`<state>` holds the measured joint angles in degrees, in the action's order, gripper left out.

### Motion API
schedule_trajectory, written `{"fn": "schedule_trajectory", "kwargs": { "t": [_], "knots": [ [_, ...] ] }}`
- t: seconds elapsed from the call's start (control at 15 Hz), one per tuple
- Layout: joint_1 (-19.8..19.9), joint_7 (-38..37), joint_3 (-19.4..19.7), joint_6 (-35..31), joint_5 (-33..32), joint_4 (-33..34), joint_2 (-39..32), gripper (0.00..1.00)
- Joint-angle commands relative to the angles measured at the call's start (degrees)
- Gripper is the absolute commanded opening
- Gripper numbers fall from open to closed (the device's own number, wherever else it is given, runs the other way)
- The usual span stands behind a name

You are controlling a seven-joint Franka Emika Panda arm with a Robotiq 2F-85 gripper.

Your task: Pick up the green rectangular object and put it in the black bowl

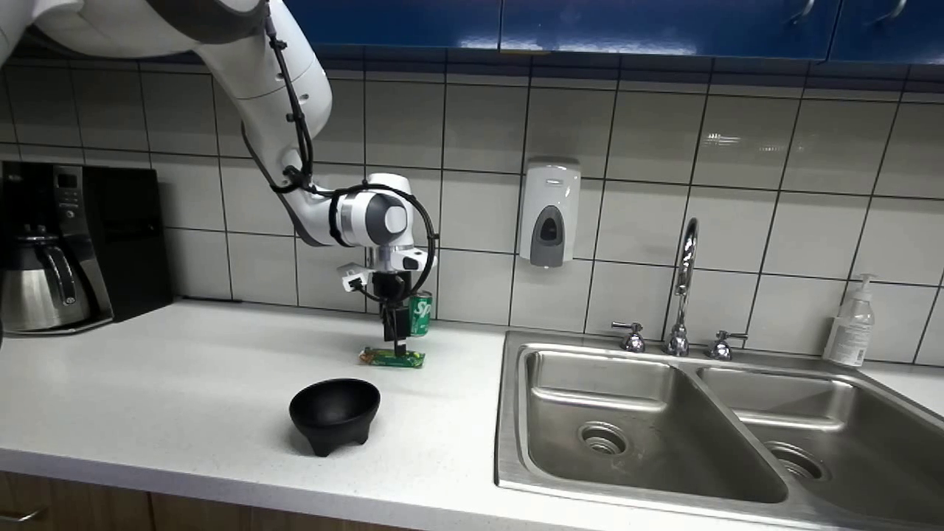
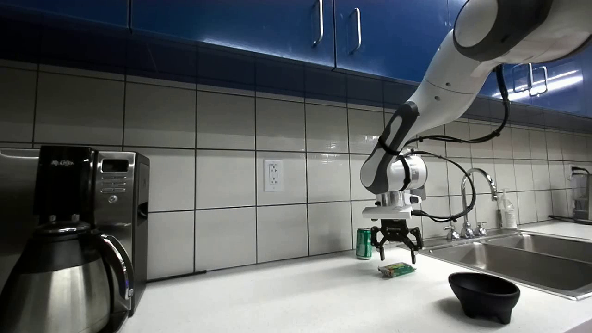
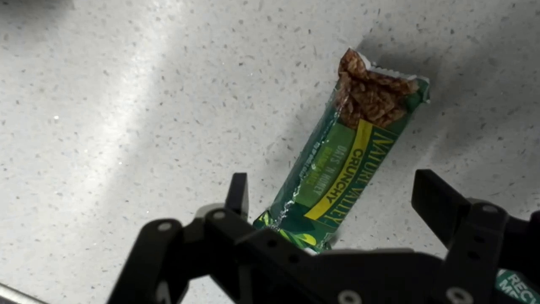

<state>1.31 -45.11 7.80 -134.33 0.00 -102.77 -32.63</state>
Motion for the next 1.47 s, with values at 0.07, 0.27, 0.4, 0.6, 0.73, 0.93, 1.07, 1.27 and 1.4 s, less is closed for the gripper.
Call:
{"fn": "schedule_trajectory", "kwargs": {
  "t": [0.07,0.27,0.4,0.6,0.73,0.93,1.07,1.27,1.4],
  "knots": [
    [-1.11,-1.58,1.38,2.08,0.84,3.12,-2.83,1.00],
    [-1.14,-1.41,1.39,2.29,1.04,3.57,-3.63,1.00],
    [-1.14,-1.32,1.37,2.44,1.12,3.81,-4.08,1.00],
    [-1.03,-1.10,1.17,2.80,1.52,4.17,-4.31,1.00],
    [-0.94,-0.88,1.10,2.78,1.84,4.38,-4.33,0.72],
    [-0.87,-0.87,1.18,2.74,2.17,4.65,-4.30,0.49],
    [-0.76,-0.85,1.21,2.76,2.36,4.83,-4.30,0.33],
    [-0.67,-0.90,1.40,2.73,2.45,5.09,-4.29,0.16],
    [-0.65,-0.96,1.65,2.66,2.39,4.98,-4.08,0.16]
  ]
}}
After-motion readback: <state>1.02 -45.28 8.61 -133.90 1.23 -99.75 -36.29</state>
